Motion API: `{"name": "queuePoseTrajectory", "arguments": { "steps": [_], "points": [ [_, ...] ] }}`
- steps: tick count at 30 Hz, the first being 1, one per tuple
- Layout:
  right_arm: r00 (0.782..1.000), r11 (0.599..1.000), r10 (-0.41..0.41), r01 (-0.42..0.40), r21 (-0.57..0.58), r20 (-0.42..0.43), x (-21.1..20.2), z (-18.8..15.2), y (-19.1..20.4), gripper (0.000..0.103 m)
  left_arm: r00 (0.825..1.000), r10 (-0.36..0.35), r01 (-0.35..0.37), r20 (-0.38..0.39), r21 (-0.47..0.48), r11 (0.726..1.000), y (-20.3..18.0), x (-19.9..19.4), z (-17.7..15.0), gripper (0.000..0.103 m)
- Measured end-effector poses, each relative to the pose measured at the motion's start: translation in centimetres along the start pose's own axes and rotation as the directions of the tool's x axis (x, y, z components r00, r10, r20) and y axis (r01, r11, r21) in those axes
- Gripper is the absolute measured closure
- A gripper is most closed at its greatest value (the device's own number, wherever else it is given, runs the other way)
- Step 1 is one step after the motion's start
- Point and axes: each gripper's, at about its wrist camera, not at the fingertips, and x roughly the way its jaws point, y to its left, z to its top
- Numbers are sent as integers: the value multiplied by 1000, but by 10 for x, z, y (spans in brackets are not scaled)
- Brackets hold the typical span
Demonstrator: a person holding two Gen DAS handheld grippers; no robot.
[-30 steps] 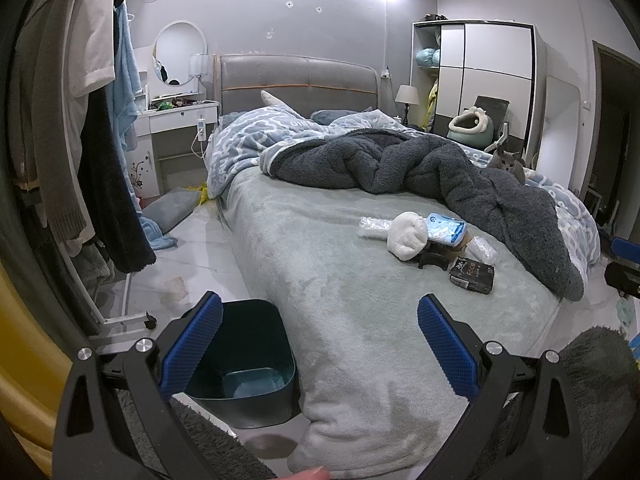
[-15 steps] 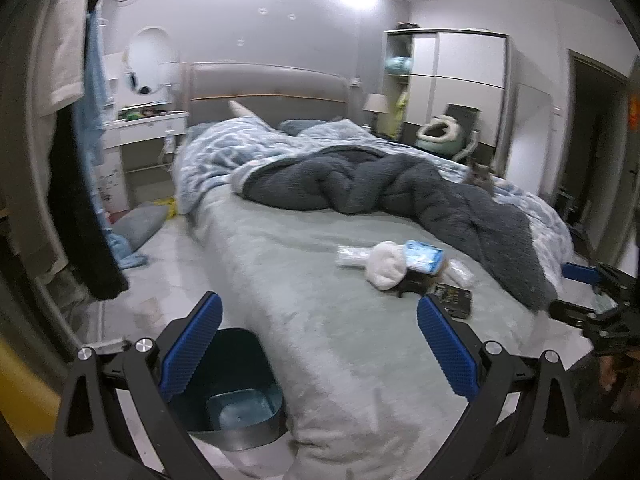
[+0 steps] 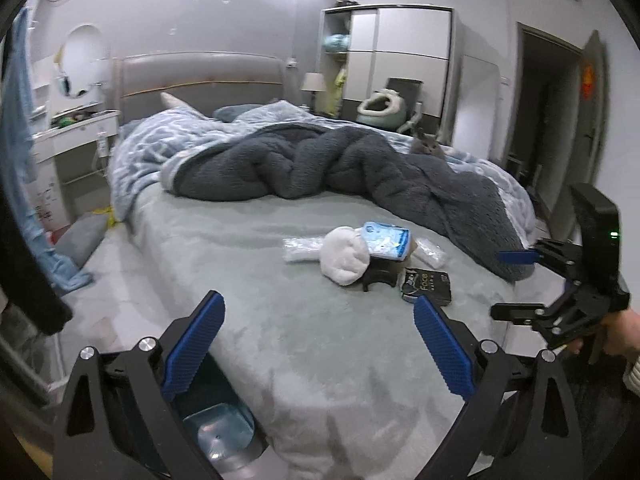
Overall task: Collect trash
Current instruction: 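Grasp the white tissue ball with the left gripper while the right grasps the black Face pack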
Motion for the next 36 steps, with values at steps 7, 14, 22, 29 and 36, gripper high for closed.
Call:
{"name": "queuePoseTrajectory", "arguments": {
  "steps": [7, 14, 22, 29, 36],
  "points": [
    [999, 999, 31, -31, -6, -44, 32, -3, -24, 9, 996, -83, 83, -40, -1, 997, 18, 41, 3, 12],
    [996, 998, 53, -54, -17, -66, 53, -4, -42, 9, 988, -127, 127, -87, -7, 992, 26, 75, 5, 13],
    [993, 994, 83, -88, -61, -86, 84, 0, -54, 9, 977, -178, 178, -120, -9, 984, 18, 114, 12, 15],
    [986, 986, 118, -131, -106, -120, 104, -4, -54, 18, 972, -197, 198, -129, -4, 980, 2, 145, 21, 15],
    [984, 982, 125, -141, -125, -129, 109, -5, -51, 43, 974, -178, 171, -144, -55, 984, -4, 172, 26, 15]
  ]
}}
